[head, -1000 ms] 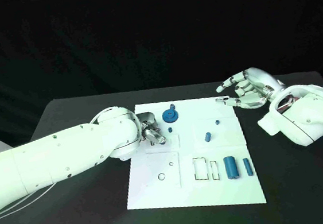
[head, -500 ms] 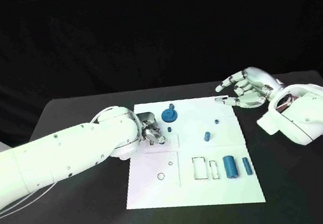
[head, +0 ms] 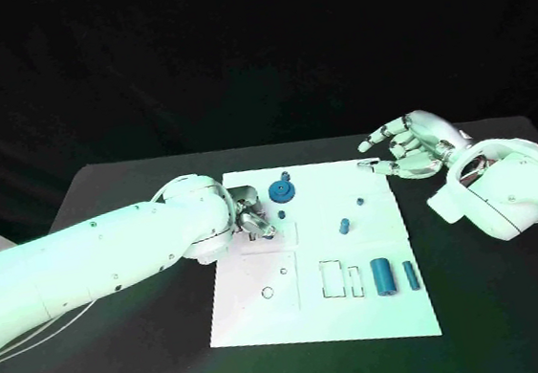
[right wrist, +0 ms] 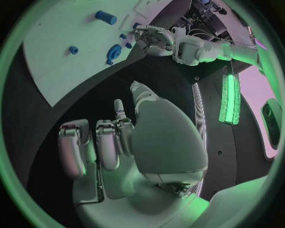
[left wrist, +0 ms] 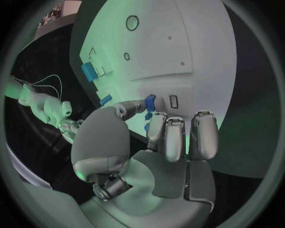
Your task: Assemble the parts on the task board
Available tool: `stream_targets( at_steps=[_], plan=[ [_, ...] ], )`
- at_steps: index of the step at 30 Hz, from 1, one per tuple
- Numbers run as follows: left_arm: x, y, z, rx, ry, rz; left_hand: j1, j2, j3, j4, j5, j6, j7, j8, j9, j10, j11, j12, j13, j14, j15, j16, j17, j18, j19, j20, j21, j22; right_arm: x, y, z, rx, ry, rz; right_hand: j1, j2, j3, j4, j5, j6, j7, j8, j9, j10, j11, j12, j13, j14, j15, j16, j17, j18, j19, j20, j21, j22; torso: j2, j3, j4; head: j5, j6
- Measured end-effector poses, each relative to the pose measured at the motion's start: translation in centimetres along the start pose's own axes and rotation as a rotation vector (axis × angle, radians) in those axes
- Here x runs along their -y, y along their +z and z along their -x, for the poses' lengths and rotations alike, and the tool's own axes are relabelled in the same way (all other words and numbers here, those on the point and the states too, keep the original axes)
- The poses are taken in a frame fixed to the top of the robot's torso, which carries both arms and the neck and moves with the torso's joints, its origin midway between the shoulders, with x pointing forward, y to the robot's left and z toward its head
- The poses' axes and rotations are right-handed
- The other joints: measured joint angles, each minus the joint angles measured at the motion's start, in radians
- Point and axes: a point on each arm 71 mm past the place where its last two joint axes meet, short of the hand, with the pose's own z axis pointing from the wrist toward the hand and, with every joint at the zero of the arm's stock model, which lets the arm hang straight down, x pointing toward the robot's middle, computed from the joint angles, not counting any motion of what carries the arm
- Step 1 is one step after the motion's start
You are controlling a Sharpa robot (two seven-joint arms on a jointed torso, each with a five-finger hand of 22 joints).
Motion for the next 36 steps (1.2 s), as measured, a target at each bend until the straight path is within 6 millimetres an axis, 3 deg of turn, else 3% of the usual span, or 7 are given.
stream_targets(
  at_steps=[4, 5, 9, 12, 15, 36],
  plan=[
    [-0.04, 0.07, -0.03, -0.002, -0.002, 0.002, -0.030, -0.005, 0.000, -0.005, -0.009, 0.016, -0.016, 0.000, -0.002, 0.004, -0.004, 0.000, -0.001, 0.000, -0.007, 0.000, 0.000, 0.000, 0.000, 0.000, 0.000, 0.000, 0.00, 0.00, 0.00, 0.000, 0.000, 0.000, -0.003, -0.003, 0.000, 0.000, 0.000, 0.000, 0.000, 0.000, 0.000, 0.000, 0.000, 0.000, 0.000, 0.000, 0.000, 0.000, 0.000, 0.000, 0.000, 0.000, 0.000, 0.000, 0.000, 0.0000, 0.0002, 0.000, 0.000],
    [-0.03, 0.09, -0.03, -0.003, -0.003, 0.002, -0.035, -0.008, 0.040, -0.045, -0.013, 0.016, -0.016, 0.000, -0.003, 0.004, -0.004, 0.000, -0.001, 0.000, -0.007, 0.000, 0.000, 0.000, 0.000, 0.000, 0.000, 0.000, 0.00, 0.00, 0.00, 0.000, 0.000, 0.000, -0.003, -0.003, 0.000, 0.000, 0.000, 0.000, 0.000, 0.000, 0.000, 0.000, 0.000, 0.000, 0.000, 0.000, 0.000, 0.000, 0.000, 0.000, 0.000, 0.000, 0.000, 0.000, 0.000, 0.0000, 0.0002, 0.000, -0.001],
    [-0.05, 0.13, -0.02, -0.004, -0.005, 0.003, -0.060, 0.004, 0.034, -0.051, -0.014, 0.021, -0.017, -0.005, -0.005, 0.004, -0.004, 0.000, -0.001, 0.000, -0.007, 0.000, 0.000, 0.000, 0.000, 0.000, 0.000, 0.000, 0.01, 0.01, 0.00, 0.000, 0.000, 0.000, -0.004, -0.004, 0.000, 0.000, 0.000, 0.000, 0.000, 0.000, 0.000, 0.000, 0.000, 0.000, 0.000, 0.000, 0.000, 0.000, 0.000, 0.000, 0.000, 0.000, 0.000, 0.000, 0.000, -0.0001, 0.0002, 0.001, -0.002],
    [-0.04, 0.15, -0.01, -0.004, -0.007, 0.004, -0.062, 0.002, -0.007, -0.027, -0.014, 0.032, -0.022, -0.009, -0.008, 0.004, -0.004, -0.001, 0.000, 0.000, -0.007, 0.000, 0.000, 0.000, 0.004, -0.004, 0.000, 0.000, 0.01, 0.01, 0.00, 0.000, 0.000, 0.000, -0.016, -0.001, 0.000, 0.000, 0.000, 0.000, 0.000, 0.000, -0.001, 0.000, 0.000, 0.000, 0.000, 0.000, 0.000, 0.000, 0.000, 0.000, 0.000, 0.000, 0.000, 0.000, 0.000, -0.0002, 0.0002, 0.001, -0.002],
    [-0.10, 0.21, -0.05, -0.006, -0.008, 0.006, -0.069, 0.003, -0.042, -0.005, -0.014, 0.064, -0.049, -0.009, -0.008, 0.005, -0.005, -0.004, 0.001, 0.000, -0.007, 0.000, 0.000, 0.000, 0.004, -0.004, 0.000, 0.000, 0.01, 0.01, 0.00, 0.000, 0.000, 0.000, -0.025, 0.002, 0.000, 0.000, -0.007, 0.000, 0.000, 0.004, -0.001, 0.000, 0.000, 0.000, 0.000, 0.000, 0.000, 0.000, 0.000, 0.000, 0.000, 0.000, 0.000, 0.000, 0.000, -0.0002, 0.0002, 0.001, -0.002],
    [-0.31, 0.41, -0.09, -0.011, -0.017, 0.015, -0.070, 0.004, -0.164, 0.056, -0.013, 0.071, -0.057, -0.020, -0.009, 0.001, -0.002, -0.012, -0.002, 0.000, -0.007, 0.000, 0.000, 0.000, 0.004, -0.004, -0.004, -0.005, 0.01, 0.00, 0.02, 0.000, -0.001, 0.000, -0.062, 0.002, -0.005, 0.005, -0.047, 0.000, 0.000, 0.008, -0.005, 0.000, 0.000, -0.004, 0.000, 0.000, 0.000, 0.000, 0.001, 0.000, 0.000, 0.000, 0.000, 0.000, 0.000, -0.0004, 0.0001, -0.001, 0.003]
  ],
)
